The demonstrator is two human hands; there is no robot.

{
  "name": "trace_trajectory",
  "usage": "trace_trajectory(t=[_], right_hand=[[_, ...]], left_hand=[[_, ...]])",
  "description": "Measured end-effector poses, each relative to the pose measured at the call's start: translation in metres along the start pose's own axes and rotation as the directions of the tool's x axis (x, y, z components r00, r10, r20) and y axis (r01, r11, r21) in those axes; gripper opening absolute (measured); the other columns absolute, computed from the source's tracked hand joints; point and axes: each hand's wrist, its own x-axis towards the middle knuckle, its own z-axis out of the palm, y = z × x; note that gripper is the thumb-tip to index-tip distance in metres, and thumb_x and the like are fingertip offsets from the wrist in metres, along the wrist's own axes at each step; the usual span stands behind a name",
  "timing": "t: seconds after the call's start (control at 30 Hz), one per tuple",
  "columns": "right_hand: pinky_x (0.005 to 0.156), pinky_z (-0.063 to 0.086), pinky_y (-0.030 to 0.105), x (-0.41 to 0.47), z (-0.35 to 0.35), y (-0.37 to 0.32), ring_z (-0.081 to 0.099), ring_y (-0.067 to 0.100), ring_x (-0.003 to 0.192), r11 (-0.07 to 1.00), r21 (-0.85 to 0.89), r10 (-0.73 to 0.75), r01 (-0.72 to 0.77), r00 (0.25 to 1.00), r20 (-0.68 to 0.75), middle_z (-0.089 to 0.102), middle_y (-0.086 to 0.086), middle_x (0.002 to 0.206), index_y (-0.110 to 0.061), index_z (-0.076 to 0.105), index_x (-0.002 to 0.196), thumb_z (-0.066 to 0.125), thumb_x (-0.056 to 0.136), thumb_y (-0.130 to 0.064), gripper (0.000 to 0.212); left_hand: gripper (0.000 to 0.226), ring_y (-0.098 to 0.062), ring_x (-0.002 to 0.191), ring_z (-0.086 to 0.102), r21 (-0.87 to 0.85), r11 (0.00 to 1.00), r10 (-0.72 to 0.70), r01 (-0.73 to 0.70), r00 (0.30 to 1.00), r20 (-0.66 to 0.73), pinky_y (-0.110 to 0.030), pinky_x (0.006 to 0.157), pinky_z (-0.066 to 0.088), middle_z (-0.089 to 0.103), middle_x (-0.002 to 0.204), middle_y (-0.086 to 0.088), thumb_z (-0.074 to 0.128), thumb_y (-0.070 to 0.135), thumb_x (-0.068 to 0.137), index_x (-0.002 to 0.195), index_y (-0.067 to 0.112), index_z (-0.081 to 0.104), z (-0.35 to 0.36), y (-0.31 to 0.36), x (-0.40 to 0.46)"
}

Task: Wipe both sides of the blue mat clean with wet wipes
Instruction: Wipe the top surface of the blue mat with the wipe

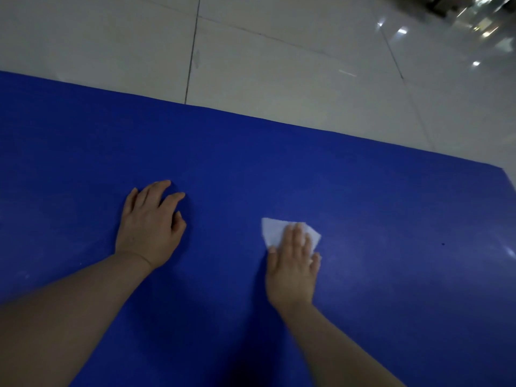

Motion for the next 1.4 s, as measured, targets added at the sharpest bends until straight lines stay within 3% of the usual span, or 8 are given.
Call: trace_trajectory(t=[0.1,0.4,0.57,0.63,0.8,1.03,1.23,1.4], right_hand=[[0.116,-0.007,0.044,0.011,-0.006,0.016,-0.018,0.017,0.145,0.997,0.051,0.057,-0.061,0.996,0.072,-0.024,-0.005,0.156,-0.020,-0.014,0.151,0.014,0.102,-0.041,0.060],[0.117,-0.005,0.047,-0.001,-0.002,-0.002,-0.014,0.021,0.146,0.993,0.073,0.092,-0.095,0.995,0.036,-0.018,0.000,0.159,-0.017,-0.010,0.151,0.012,0.102,-0.040,0.060],[0.112,0.017,0.046,-0.060,0.022,-0.042,0.020,0.022,0.144,0.947,-0.001,-0.322,0.322,0.945,0.056,0.018,0.003,0.158,-0.014,0.023,0.150,0.004,0.100,-0.039,0.059],[0.111,0.024,0.047,-0.048,0.017,-0.030,0.029,0.024,0.141,0.976,-0.003,-0.217,0.217,0.975,0.041,0.025,0.005,0.156,-0.013,0.029,0.148,0.008,0.097,-0.041,0.062],[0.118,0.002,0.048,-0.016,0.001,0.030,-0.005,0.023,0.147,0.976,0.075,0.206,-0.206,0.978,0.017,-0.010,0.002,0.160,-0.015,-0.003,0.153,0.011,0.101,-0.040,0.059],[0.107,0.027,0.048,-0.072,0.024,-0.016,0.034,0.022,0.138,0.941,-0.055,-0.333,0.334,0.943,0.020,0.032,0.006,0.153,-0.013,0.038,0.144,0.024,0.096,-0.038,0.056],[0.118,0.001,0.046,-0.047,0.010,0.020,-0.007,0.021,0.147,0.999,0.020,0.038,-0.039,0.999,0.031,-0.013,0.001,0.160,-0.016,-0.004,0.152,0.011,0.102,-0.039,0.058],[0.105,0.033,0.047,-0.092,0.027,-0.013,0.039,0.022,0.135,0.939,-0.056,-0.335,0.338,0.940,0.066,0.037,0.006,0.151,-0.012,0.041,0.142,0.019,0.098,-0.038,0.056]], left_hand=[[0.031,-0.033,0.124,0.047,-0.004,0.998,0.068,-0.068,0.997,-0.021,-0.054,0.112,0.024,0.051,0.133,-0.016,0.062,0.004,0.084,0.115,0.006,0.066,-0.002,0.005,-0.005],[0.042,-0.030,0.125,0.044,-0.039,0.949,0.316,-0.314,0.945,0.085,-0.047,0.113,0.019,0.053,0.132,-0.017,0.034,0.021,0.086,0.111,0.009,0.066,0.002,0.025,-0.098],[0.041,-0.026,0.124,0.044,-0.034,0.951,0.308,-0.306,0.945,0.112,-0.047,0.111,0.023,0.054,0.131,-0.015,0.035,0.023,0.086,0.110,0.011,0.065,0.003,0.022,-0.095],[0.041,-0.026,0.123,0.044,-0.027,0.949,0.316,-0.315,0.943,0.101,-0.049,0.110,0.025,0.055,0.131,-0.015,0.035,0.023,0.086,0.111,0.010,0.066,0.002,0.022,-0.095],[0.042,-0.027,0.122,0.045,0.006,0.946,0.321,-0.323,0.941,0.105,-0.049,0.109,0.026,0.055,0.131,-0.014,0.034,0.024,0.089,0.112,0.011,0.066,0.000,0.022,-0.095],[0.043,-0.027,0.118,0.044,0.060,0.951,0.296,-0.302,0.951,0.087,-0.046,0.107,0.026,0.058,0.126,-0.017,0.034,0.022,0.084,0.107,0.009,0.069,0.002,0.027,-0.094],[0.041,-0.027,0.119,0.046,0.033,0.925,0.375,-0.379,0.924,0.076,-0.044,0.109,0.026,0.056,0.128,-0.015,0.035,0.018,0.085,0.109,0.009,0.067,-0.006,0.027,-0.126],[0.043,-0.028,0.121,0.045,0.040,0.934,0.346,-0.354,0.928,0.142,-0.038,0.114,0.016,0.054,0.130,-0.017,0.035,0.020,0.085,0.115,0.009,0.064,-0.004,0.028,-0.144]])
